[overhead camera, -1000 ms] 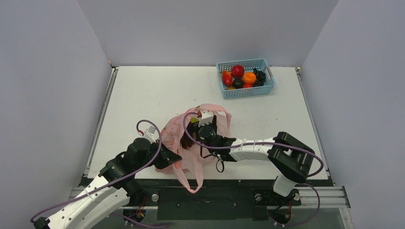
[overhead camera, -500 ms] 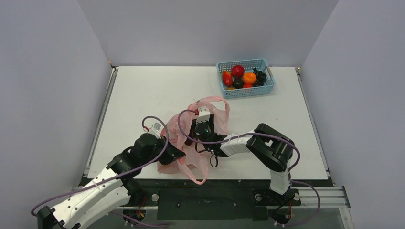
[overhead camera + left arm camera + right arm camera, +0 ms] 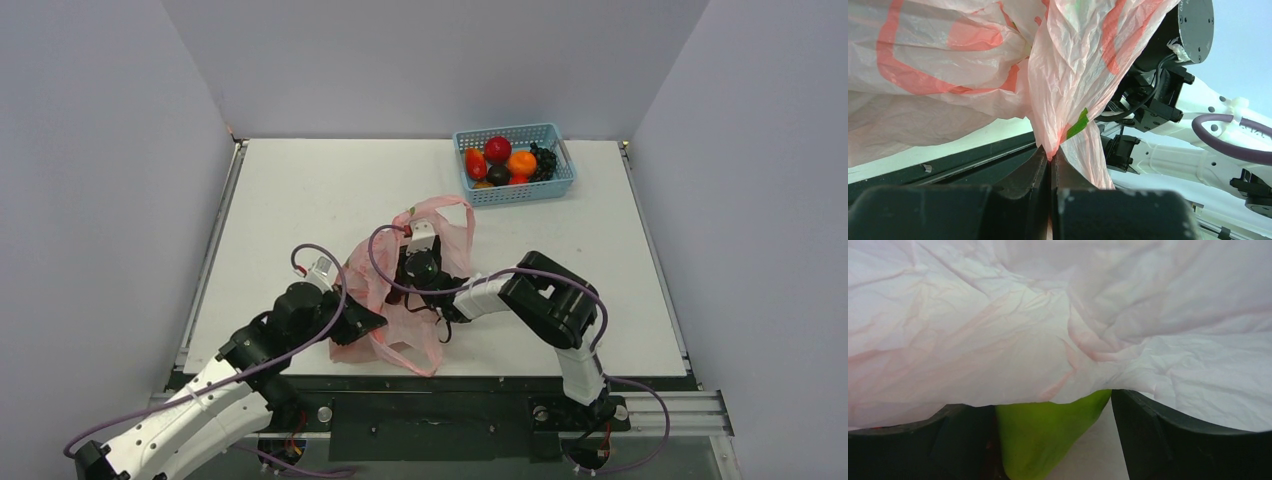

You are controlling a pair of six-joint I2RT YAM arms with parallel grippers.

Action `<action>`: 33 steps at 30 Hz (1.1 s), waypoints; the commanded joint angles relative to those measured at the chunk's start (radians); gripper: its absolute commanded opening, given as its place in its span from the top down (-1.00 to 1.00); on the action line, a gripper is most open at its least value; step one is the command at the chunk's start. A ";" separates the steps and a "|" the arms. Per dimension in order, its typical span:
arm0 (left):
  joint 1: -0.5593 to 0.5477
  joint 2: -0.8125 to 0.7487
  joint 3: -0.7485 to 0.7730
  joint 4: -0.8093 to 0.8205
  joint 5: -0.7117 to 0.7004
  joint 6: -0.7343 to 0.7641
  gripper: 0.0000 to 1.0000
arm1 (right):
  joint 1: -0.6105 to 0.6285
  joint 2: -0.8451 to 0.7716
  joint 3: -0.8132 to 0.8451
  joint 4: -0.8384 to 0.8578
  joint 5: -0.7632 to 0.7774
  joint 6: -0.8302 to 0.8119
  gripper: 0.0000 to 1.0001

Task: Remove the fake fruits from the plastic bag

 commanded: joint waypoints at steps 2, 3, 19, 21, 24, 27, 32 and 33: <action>-0.005 -0.033 -0.001 -0.012 -0.024 -0.025 1.00 | -0.001 0.001 0.017 -0.026 -0.032 -0.025 -0.51; -0.005 -0.036 -0.003 -0.019 -0.027 -0.027 1.00 | 0.000 -0.017 0.014 -0.030 -0.031 -0.026 -0.46; -0.010 -0.061 -0.045 -0.045 -0.040 -0.083 1.00 | 0.011 -0.286 -0.111 -0.153 -0.153 0.010 0.19; -0.009 -0.060 -0.050 -0.045 -0.042 -0.090 1.00 | 0.011 -0.317 -0.128 -0.168 -0.169 0.017 0.25; -0.010 -0.059 -0.057 -0.024 -0.041 -0.107 1.00 | 0.011 -0.365 -0.140 -0.218 -0.206 0.020 0.30; -0.011 -0.059 -0.045 -0.022 -0.043 -0.114 1.00 | 0.006 -0.401 -0.156 -0.255 -0.282 0.019 0.31; -0.011 -0.059 -0.034 -0.032 -0.051 -0.107 1.00 | -0.001 -0.447 -0.168 -0.318 -0.488 0.048 0.14; -0.011 -0.060 -0.039 -0.022 -0.051 -0.111 1.00 | -0.005 -0.453 -0.170 -0.321 -0.513 0.060 0.10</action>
